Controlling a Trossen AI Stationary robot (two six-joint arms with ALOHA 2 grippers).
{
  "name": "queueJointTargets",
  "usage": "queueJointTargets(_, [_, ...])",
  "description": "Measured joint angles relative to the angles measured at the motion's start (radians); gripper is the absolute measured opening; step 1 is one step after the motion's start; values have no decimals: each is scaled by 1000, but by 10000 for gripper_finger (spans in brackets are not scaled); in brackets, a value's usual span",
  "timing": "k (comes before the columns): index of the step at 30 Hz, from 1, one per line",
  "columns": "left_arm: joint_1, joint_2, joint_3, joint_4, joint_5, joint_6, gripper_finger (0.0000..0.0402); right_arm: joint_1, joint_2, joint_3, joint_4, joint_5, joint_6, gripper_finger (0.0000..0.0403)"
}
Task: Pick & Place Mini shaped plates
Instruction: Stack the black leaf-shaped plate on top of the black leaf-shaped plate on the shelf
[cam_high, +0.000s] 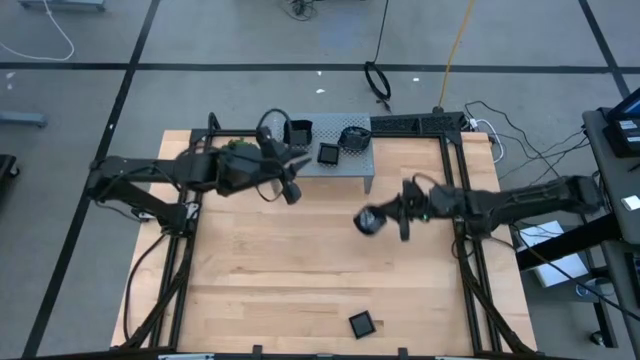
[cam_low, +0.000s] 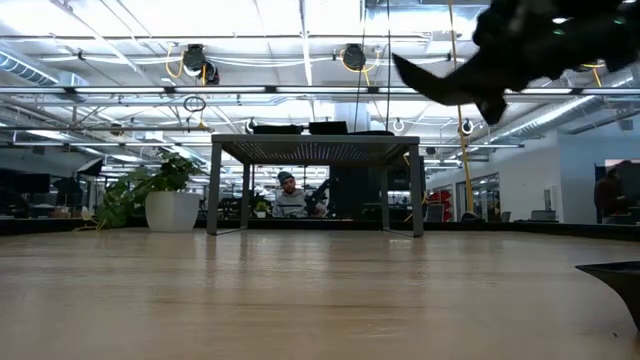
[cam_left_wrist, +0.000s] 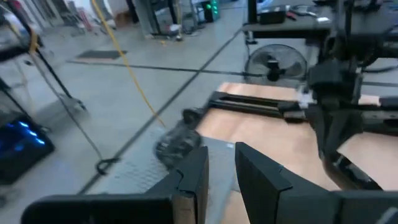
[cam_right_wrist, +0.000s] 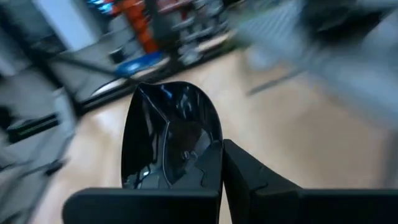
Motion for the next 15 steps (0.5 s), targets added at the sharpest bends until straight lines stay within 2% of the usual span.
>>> queueJointTargets(5, [51,-27,0,-5,0,77,86,-181,16,138,-96,1,-135,0])
queueJointTargets(11, [117,-28,0,-9,1,150,86,-369,54,290,-147,-5,-135,0])
queueJointTargets(15, [161,-28,0,-9,1,147,86,-480,86,356,-184,-105,-184,0])
